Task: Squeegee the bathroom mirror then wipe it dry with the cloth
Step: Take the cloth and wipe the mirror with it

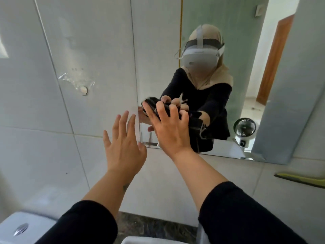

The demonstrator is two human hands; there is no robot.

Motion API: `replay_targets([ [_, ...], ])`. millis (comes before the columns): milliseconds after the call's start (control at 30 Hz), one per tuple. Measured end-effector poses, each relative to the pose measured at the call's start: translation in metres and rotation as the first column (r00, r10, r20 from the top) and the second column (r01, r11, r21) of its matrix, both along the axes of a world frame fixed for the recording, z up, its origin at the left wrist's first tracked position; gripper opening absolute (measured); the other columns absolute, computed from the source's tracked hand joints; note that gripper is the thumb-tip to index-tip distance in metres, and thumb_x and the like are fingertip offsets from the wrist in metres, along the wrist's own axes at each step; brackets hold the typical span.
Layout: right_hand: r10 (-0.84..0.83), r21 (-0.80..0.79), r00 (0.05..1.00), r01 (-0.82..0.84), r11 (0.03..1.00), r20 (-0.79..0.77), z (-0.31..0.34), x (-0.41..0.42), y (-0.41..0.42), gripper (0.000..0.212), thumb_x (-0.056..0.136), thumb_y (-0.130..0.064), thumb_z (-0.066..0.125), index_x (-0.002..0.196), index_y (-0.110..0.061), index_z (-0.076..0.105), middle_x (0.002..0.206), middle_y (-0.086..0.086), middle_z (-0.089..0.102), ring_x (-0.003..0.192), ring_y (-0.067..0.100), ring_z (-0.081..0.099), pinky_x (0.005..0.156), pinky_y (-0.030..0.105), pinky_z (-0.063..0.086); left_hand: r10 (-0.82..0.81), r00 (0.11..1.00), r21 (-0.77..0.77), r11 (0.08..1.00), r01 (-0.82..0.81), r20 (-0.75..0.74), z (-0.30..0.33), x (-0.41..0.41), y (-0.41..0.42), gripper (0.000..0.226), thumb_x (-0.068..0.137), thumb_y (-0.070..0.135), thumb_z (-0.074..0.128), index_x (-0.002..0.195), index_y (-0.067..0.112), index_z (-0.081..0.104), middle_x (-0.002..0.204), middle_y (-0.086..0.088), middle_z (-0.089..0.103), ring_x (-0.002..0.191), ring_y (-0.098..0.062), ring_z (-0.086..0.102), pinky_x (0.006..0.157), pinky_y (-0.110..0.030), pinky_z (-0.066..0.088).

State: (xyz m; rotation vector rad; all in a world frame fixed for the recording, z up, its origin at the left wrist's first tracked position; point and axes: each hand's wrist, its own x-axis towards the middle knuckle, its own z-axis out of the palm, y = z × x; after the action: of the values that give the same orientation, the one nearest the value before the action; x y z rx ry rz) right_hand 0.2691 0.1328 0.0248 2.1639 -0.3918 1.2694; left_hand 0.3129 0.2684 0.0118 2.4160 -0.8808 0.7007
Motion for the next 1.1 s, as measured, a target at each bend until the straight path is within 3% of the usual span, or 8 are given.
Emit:
replay_targets([
  [167, 0.024, -0.143, 0.987, -0.047, 0.989, -0.161, -0.036, -0.001, -0.002, 0.074, 0.080, -0.018, 0.054, 0.148, -0.029, 0.025, 0.128, 0.007, 0.031, 0.101, 0.028, 0.042, 0.077, 0.041, 0.044, 0.036, 0.997, 0.037, 0.999, -0.033, -0.072, -0.029, -0.001, 0.007, 0.078, 0.091, 0.030, 0.046, 0.151, 0.020, -0.003, 0.160, 0.005, -0.010, 0.147, -0.016, -0.012, 0.119, -0.052, 0.004],
  [267, 0.070, -0.239, 0.967, -0.131, 0.962, -0.245, -0.051, -0.013, -0.015, 0.065, 0.080, -0.016, 0.050, 0.142, -0.030, 0.036, 0.126, 0.005, 0.036, 0.100, 0.028, 0.040, 0.076, 0.039, 0.045, 0.039, 0.995, 0.057, 0.998, -0.034, -0.096, -0.040, -0.006, 0.004, 0.078, 0.090, 0.030, 0.046, 0.151, 0.020, -0.003, 0.160, 0.005, -0.010, 0.147, -0.016, -0.012, 0.119, -0.052, 0.005],
  [400, 0.046, -0.250, 0.975, -0.101, 0.963, -0.220, -0.059, -0.037, -0.036, 0.060, 0.084, -0.015, 0.052, 0.140, -0.031, 0.040, 0.124, 0.005, 0.038, 0.100, 0.027, 0.039, 0.079, 0.041, 0.036, 0.003, 0.994, 0.067, 0.998, 0.005, -0.111, -0.045, -0.021, -0.009, 0.079, 0.091, 0.029, 0.046, 0.151, 0.020, -0.003, 0.160, 0.004, -0.010, 0.147, -0.017, -0.010, 0.119, -0.053, 0.006],
  [600, -0.044, -0.017, 0.997, 0.045, 0.999, 0.070, -0.057, -0.093, -0.074, 0.069, 0.081, -0.025, 0.070, 0.141, -0.037, 0.038, 0.121, 0.005, 0.034, 0.102, 0.027, 0.041, 0.082, 0.042, 0.035, -0.147, 0.988, 0.075, 0.986, 0.150, -0.042, -0.038, -0.056, -0.047, 0.083, 0.088, 0.026, 0.051, 0.150, 0.023, -0.005, 0.158, 0.007, -0.015, 0.147, -0.018, -0.011, 0.118, -0.055, 0.009],
  [767, -0.154, 0.162, 0.955, 0.115, 0.980, 0.255, -0.060, -0.137, -0.107, 0.046, 0.096, -0.037, 0.047, 0.140, -0.035, 0.033, 0.120, 0.007, 0.030, 0.103, 0.028, 0.039, 0.081, 0.046, 0.042, -0.245, 0.970, 0.094, 0.965, 0.244, -0.003, -0.039, -0.087, -0.083, 0.087, 0.088, 0.025, 0.052, 0.150, 0.026, -0.009, 0.154, 0.010, -0.025, 0.146, -0.020, -0.015, 0.118, -0.055, 0.007],
  [900, -0.278, 0.354, 0.901, 0.154, 0.922, 0.333, -0.069, -0.174, -0.130, 0.048, 0.095, -0.038, 0.048, 0.141, -0.030, 0.033, 0.126, 0.009, 0.028, 0.102, 0.030, 0.037, 0.084, 0.049, 0.045, -0.194, 0.981, 0.060, 0.979, 0.194, 0.000, -0.045, -0.103, -0.103, 0.088, 0.088, 0.026, 0.049, 0.150, 0.017, -0.012, 0.153, 0.004, -0.031, 0.145, -0.021, -0.021, 0.117, -0.056, -0.002],
  [1000, -0.378, 0.529, 0.860, 0.156, 0.834, 0.343, -0.073, -0.203, -0.139, 0.054, 0.094, -0.037, 0.046, 0.144, -0.026, 0.028, 0.123, 0.013, 0.032, 0.101, 0.034, 0.041, 0.081, 0.051, 0.047, -0.237, 0.971, 0.019, 0.971, 0.237, -0.023, -0.046, -0.116, -0.110, 0.091, 0.084, 0.020, 0.053, 0.150, 0.021, -0.010, 0.155, 0.002, -0.026, 0.145, -0.024, -0.020, 0.116, -0.059, 0.000],
  [1100, -0.274, 0.636, 0.893, -0.017, 0.771, 0.356, -0.076, -0.230, -0.135, 0.057, 0.094, -0.031, 0.047, 0.146, -0.024, 0.026, 0.118, 0.021, 0.041, 0.102, 0.036, 0.048, 0.090, 0.051, 0.047, -0.369, 0.929, -0.030, 0.929, 0.368, -0.012, -0.042, -0.137, -0.116, 0.080, 0.084, 0.020, 0.056, 0.149, 0.022, 0.009, 0.157, -0.001, -0.009, 0.146, -0.028, -0.005, 0.118, -0.054, 0.012],
])
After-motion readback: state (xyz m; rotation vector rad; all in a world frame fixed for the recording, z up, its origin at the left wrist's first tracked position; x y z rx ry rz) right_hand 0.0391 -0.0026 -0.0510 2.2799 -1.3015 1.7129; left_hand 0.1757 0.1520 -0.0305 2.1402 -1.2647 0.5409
